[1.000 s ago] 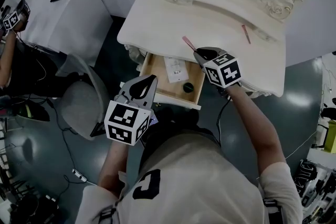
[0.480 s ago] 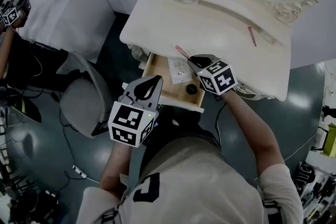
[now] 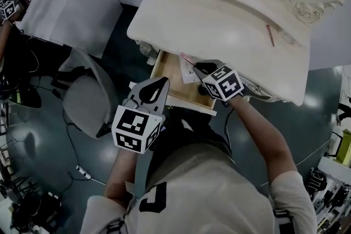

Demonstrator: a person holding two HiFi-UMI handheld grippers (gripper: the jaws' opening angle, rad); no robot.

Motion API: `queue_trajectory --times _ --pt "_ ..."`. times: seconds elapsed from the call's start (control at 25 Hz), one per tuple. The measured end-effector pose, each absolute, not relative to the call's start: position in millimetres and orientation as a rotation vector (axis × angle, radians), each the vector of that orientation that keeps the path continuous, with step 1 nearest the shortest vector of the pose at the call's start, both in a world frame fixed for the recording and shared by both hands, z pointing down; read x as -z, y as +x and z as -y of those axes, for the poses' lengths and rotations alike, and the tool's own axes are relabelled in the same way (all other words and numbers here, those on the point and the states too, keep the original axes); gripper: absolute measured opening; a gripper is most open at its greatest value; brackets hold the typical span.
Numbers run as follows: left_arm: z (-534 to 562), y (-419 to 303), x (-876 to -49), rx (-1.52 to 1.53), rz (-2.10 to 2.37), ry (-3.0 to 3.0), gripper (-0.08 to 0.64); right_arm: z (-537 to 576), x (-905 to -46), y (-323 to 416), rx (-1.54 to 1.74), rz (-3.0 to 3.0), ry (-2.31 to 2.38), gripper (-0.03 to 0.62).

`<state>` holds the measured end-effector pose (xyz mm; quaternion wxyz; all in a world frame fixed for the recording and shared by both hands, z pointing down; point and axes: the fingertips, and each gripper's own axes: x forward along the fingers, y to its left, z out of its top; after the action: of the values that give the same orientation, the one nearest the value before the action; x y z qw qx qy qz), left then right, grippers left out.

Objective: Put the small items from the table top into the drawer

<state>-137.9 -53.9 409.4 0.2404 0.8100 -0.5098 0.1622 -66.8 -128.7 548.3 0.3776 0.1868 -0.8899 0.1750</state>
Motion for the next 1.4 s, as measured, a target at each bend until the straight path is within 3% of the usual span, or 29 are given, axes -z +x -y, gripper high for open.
queue_trajectory --times 1.4 --pt "49 -158 -441 -0.494 1.380 2.134 0.057 94 -670 -83 -0.448 2.064 0.333 0.057"
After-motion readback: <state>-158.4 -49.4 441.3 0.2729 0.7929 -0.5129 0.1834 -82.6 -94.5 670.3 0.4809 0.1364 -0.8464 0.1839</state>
